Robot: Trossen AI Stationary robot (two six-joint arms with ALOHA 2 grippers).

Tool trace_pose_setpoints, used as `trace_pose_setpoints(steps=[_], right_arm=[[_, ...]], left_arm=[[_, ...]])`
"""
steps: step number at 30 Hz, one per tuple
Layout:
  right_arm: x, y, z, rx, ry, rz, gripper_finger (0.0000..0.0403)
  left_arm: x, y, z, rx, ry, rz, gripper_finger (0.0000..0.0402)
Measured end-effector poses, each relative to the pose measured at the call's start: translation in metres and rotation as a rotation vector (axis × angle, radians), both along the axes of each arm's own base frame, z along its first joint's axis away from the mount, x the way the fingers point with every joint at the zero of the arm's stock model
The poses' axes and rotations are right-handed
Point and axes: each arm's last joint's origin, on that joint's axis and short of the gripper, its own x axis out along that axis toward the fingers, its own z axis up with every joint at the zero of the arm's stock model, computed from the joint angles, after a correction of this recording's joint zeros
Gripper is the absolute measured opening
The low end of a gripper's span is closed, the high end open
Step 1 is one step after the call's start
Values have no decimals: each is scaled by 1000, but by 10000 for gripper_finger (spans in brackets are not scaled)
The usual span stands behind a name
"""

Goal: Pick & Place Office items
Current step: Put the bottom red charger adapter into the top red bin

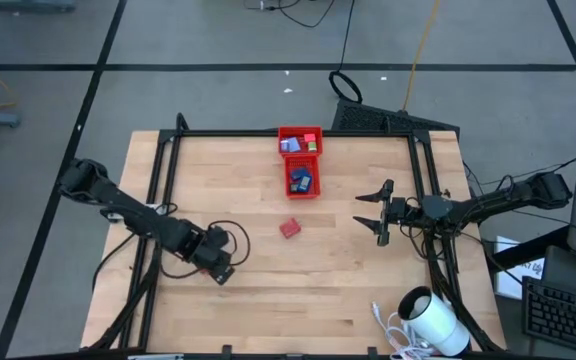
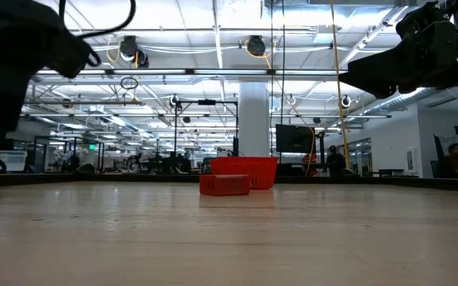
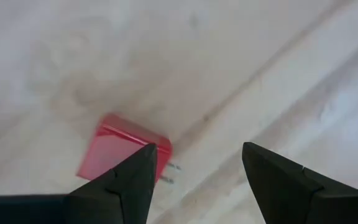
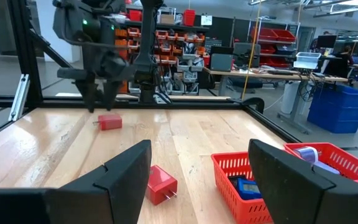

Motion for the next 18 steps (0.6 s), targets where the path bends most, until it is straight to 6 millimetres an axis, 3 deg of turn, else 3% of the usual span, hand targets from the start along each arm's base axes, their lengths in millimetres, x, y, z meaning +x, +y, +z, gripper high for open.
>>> trace_pose_setpoints(steps=[3, 8, 18], right_arm=[[0, 0, 0, 0, 0, 0, 263], [0, 0, 0, 0, 1, 0, 263], [0, 0, 0, 0, 0, 0, 263]], left_arm=[[-3, -1, 5, 45, 19, 97, 239], [-12, -3, -3, 65, 62, 140, 239], [-34, -6, -16, 59, 248, 406, 239]])
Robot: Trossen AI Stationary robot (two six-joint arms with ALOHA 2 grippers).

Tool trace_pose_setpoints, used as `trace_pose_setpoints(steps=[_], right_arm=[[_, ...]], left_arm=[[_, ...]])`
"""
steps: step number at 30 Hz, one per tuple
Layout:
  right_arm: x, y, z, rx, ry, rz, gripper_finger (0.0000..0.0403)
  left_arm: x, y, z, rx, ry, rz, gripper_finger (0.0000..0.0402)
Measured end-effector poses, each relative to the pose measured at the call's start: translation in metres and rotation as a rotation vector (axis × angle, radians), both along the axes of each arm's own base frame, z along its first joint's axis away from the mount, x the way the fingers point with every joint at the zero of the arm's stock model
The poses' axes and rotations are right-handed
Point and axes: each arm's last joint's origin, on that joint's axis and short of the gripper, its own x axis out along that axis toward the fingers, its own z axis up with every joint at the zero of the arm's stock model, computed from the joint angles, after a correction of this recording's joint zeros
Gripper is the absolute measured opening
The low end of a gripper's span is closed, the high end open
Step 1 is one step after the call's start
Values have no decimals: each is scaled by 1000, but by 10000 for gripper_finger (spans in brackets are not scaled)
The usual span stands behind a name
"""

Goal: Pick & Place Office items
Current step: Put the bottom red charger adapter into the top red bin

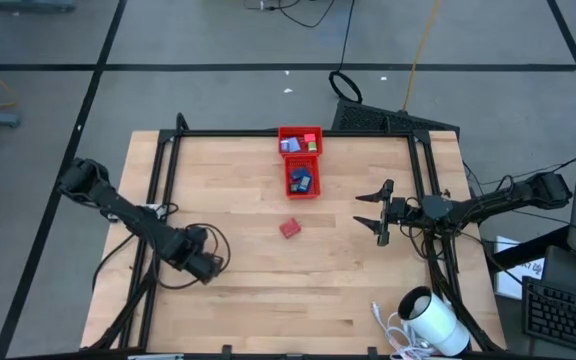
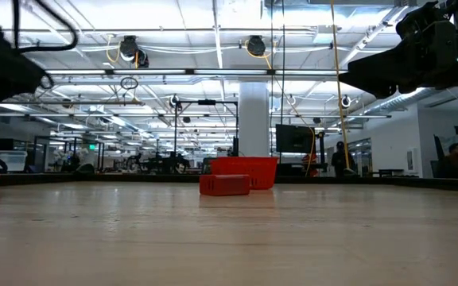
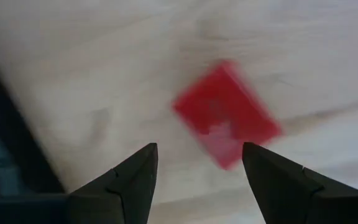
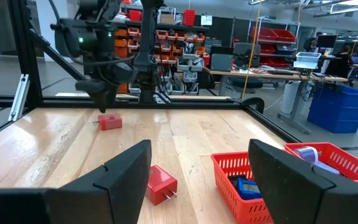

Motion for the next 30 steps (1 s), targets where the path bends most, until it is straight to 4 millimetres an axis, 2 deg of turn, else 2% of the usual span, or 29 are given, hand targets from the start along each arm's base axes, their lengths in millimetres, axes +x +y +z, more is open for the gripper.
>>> trace_pose_setpoints(steps=[4, 9, 17, 24, 30], right_arm=[[0, 0, 0, 0, 0, 0, 263], [0, 0, 0, 0, 0, 0, 263], [0, 0, 0, 0, 0, 0, 263], [0, 0, 0, 0, 0, 0, 263], [0, 0, 0, 0, 0, 0, 263]], left_arm=[[-8, 1, -12, 14, 28, 63, 239], [-6, -1, -18, -7, -32, 42, 239], [10, -3, -19, 2, -218, -104, 239], [19, 2, -18, 35, -291, -191, 239], [29, 0, -16, -18, -372, -240, 239]])
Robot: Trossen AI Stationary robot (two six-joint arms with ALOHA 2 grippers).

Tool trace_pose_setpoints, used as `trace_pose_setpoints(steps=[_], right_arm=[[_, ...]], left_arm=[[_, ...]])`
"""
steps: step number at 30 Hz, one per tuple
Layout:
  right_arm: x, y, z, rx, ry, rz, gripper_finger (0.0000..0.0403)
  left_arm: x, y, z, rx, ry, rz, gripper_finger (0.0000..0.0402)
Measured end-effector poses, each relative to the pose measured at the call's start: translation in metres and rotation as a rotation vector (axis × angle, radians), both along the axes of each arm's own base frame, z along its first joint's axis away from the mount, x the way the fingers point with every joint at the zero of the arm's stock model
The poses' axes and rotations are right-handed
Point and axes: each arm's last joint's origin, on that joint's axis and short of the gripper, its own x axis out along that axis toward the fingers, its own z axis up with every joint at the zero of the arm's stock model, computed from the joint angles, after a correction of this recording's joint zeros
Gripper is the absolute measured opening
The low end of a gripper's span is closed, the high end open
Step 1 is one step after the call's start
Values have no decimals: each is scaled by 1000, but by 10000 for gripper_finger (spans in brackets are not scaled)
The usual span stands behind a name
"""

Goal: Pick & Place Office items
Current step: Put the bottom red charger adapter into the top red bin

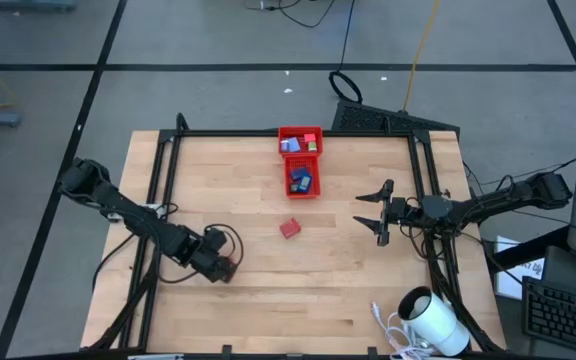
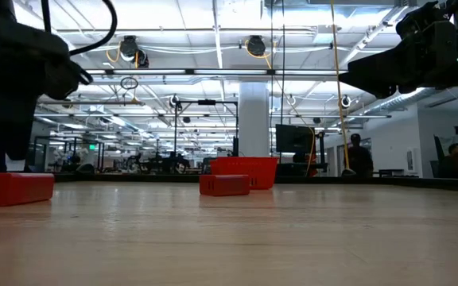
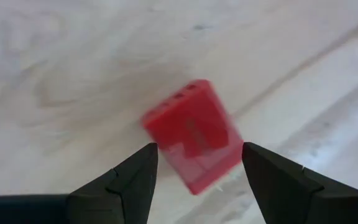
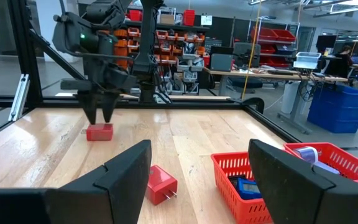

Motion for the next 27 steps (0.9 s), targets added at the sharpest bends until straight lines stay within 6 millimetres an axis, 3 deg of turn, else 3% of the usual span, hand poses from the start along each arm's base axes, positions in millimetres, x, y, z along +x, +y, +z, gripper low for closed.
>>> trace_pose_setpoints(steps=[9, 18, 27], right_arm=[[0, 0, 0, 0, 0, 0, 263], [0, 0, 0, 0, 0, 0, 263], [0, 0, 0, 0, 0, 0, 263]], left_arm=[[2, -1, 0, -31, -13, 66, 239], [9, -2, -14, -50, 47, 117, 239], [16, -1, -14, -46, 1, 2, 239]])
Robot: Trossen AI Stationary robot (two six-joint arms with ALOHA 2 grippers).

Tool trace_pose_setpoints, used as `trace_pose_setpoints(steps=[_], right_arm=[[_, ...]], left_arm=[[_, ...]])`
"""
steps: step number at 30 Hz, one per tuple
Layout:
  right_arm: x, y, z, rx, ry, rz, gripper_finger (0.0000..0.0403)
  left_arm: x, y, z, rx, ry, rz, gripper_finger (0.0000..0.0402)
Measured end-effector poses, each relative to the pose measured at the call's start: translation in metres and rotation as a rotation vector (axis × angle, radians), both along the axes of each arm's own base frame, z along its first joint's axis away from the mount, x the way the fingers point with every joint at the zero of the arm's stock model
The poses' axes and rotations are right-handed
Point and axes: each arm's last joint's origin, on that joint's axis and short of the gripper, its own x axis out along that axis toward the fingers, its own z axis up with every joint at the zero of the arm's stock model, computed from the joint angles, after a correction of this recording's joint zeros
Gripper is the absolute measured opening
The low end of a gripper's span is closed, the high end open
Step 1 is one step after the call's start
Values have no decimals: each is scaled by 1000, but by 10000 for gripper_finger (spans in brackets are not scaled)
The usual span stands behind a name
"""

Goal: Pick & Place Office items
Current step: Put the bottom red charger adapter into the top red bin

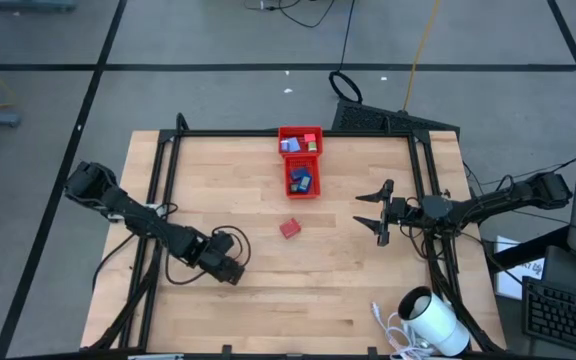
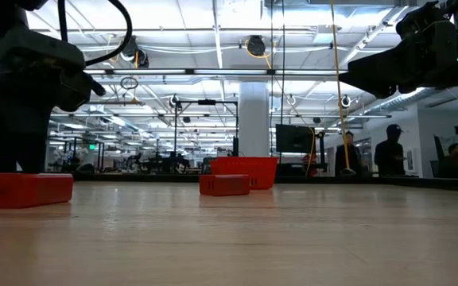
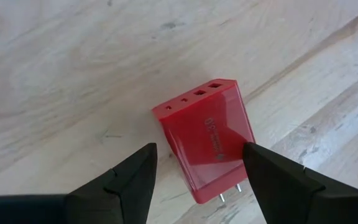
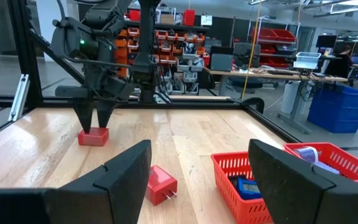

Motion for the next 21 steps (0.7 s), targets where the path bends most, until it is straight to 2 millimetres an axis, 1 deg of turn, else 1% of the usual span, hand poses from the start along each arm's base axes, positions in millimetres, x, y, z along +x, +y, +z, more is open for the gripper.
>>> trace_pose_setpoints(steps=[10, 12, 18, 21], right_arm=[[0, 0, 0, 0, 0, 0, 263], [0, 0, 0, 0, 0, 0, 263], [0, 0, 0, 0, 0, 0, 263], [0, 0, 0, 0, 0, 0, 263]], left_arm=[[3, 1, 1, 15, -34, -81, 240], [4, 1, 1, 20, -42, -105, 245], [4, 0, 1, 20, -47, -122, 290], [5, 0, 1, -19, -40, -128, 315]])
